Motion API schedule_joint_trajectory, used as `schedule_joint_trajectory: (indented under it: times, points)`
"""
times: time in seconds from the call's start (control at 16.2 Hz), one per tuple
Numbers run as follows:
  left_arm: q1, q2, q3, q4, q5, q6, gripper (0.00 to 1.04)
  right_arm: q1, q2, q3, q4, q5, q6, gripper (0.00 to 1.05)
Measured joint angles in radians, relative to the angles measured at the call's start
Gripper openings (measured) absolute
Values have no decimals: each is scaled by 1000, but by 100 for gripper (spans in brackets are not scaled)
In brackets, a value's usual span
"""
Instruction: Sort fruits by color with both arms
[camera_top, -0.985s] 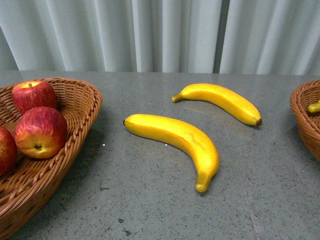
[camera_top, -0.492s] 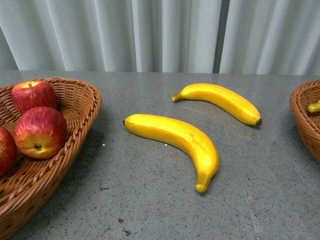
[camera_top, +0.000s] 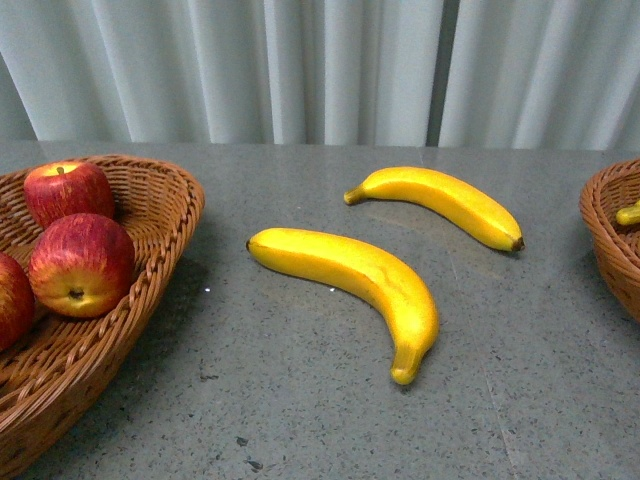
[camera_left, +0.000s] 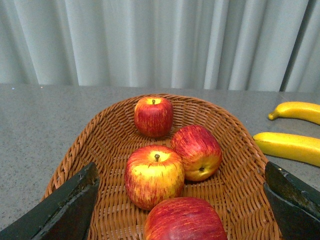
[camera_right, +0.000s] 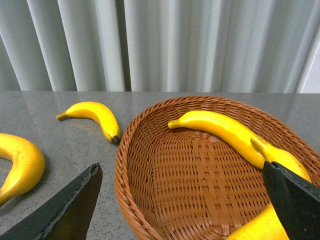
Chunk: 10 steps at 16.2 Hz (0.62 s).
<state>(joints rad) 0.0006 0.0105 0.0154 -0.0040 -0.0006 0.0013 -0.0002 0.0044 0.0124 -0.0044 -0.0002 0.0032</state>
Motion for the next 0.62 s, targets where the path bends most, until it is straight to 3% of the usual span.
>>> schedule_joint_trajectory:
  times: [0.37,0.49,0.62]
  points:
    - [0,0,0,0,0,0,98,0,0,0,0,0,0,98]
    - [0,0,0,0,0,0,98,19,125,41,-65,88,163,98]
    - [0,0,0,0,0,0,98,-21,324,109,154,48,269,98]
